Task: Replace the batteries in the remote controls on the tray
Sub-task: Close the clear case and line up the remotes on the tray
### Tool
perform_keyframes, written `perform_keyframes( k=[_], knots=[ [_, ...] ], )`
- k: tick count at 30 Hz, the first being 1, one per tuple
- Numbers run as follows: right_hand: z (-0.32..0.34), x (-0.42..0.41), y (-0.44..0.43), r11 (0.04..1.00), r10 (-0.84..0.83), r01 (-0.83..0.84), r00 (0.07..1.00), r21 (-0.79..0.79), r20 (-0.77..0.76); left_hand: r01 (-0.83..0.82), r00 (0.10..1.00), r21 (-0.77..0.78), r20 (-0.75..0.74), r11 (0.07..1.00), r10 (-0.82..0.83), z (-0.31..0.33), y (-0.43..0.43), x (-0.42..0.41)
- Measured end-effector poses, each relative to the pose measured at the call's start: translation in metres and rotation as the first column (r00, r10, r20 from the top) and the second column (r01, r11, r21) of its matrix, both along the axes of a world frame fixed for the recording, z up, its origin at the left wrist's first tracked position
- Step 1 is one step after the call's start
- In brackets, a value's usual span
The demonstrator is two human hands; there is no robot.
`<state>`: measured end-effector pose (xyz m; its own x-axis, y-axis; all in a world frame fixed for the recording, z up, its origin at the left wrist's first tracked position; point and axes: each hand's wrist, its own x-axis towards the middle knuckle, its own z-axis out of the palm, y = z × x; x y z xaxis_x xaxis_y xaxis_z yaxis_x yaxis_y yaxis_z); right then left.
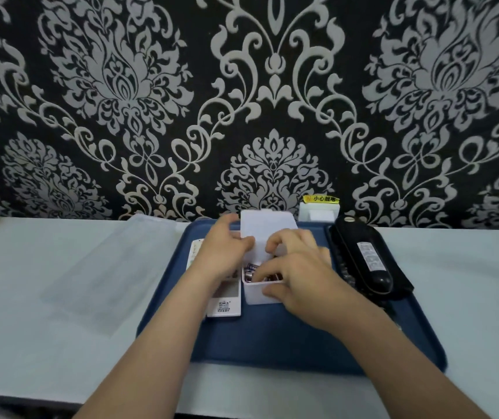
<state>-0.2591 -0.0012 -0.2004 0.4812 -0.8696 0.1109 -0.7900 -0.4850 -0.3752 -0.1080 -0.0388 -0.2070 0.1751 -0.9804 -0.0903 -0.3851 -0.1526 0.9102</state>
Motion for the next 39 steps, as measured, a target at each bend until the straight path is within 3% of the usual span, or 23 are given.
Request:
perform_keyframes(
  k=[3, 7, 12, 17, 21, 24, 27, 30, 32, 36, 39],
  knots=[
    [-0.005, -0.007, -0.004, 0.972, -0.162, 0.169, 0.985, -0.164, 0.058, -0.058, 0.985, -0.1, -0.166, 0.993, 0.041, 0.008, 0.0, -0.004],
    [-0.004, -0.018, -0.01, 0.901, -0.289, 0.304, 0.953, -0.31, 0.095, 0.07, 0.995, -0.111, -0.055, 0.991, -0.077, 0.019, 0.01, -0.001],
    [-0.005, -0.022, -0.012, 0.965, -0.207, 0.177, 0.968, -0.195, -0.141, 0.262, 0.957, -0.04, 0.14, 0.964, -0.254, 0.018, 0.018, 0.003],
    [-0.019, -0.013, -0.005, 0.99, -0.141, 0.131, 0.935, -0.052, -0.325, 0.251, 0.894, -0.085, 0.403, 0.964, -0.197, 0.004, 0.018, -0.002],
    [-0.021, -0.011, -0.006, 0.99, -0.141, 0.137, 0.946, -0.035, -0.293, 0.199, 0.857, -0.119, 0.502, 0.973, -0.114, 0.006, 0.024, -0.015],
    [-0.014, -0.014, -0.007, 0.984, -0.172, 0.158, 0.966, -0.085, -0.195, 0.242, 0.73, -0.194, 0.682, 0.951, -0.046, 0.003, 0.031, -0.021],
    [0.004, -0.033, -0.01, 0.879, -0.445, 0.419, 0.892, -0.229, -0.078, 0.328, 0.664, -0.215, 0.745, 0.92, -0.062, -0.005, 0.027, -0.021],
    [0.005, -0.066, -0.02, 0.779, -0.618, 0.627, 0.772, 0.019, -0.148, 0.324, 0.644, -0.129, 0.756, 0.937, -0.119, -0.008, 0.022, -0.018],
    [-0.003, -0.075, -0.025, 0.782, -0.613, 0.623, 0.776, 0.025, -0.147, 0.31, 0.654, -0.141, 0.749, 0.94, -0.104, -0.009, 0.02, -0.015],
    [-0.004, -0.062, -0.029, 0.768, -0.594, 0.594, 0.8, -0.239, 0.078, 0.266, 0.653, -0.161, 0.755, 0.951, -0.054, -0.007, 0.02, -0.008],
    [-0.014, -0.046, -0.029, 0.833, -0.511, 0.5, 0.859, -0.237, 0.018, 0.252, 0.649, -0.162, 0.76, 0.954, -0.043, -0.007, 0.021, -0.004]
  ],
)
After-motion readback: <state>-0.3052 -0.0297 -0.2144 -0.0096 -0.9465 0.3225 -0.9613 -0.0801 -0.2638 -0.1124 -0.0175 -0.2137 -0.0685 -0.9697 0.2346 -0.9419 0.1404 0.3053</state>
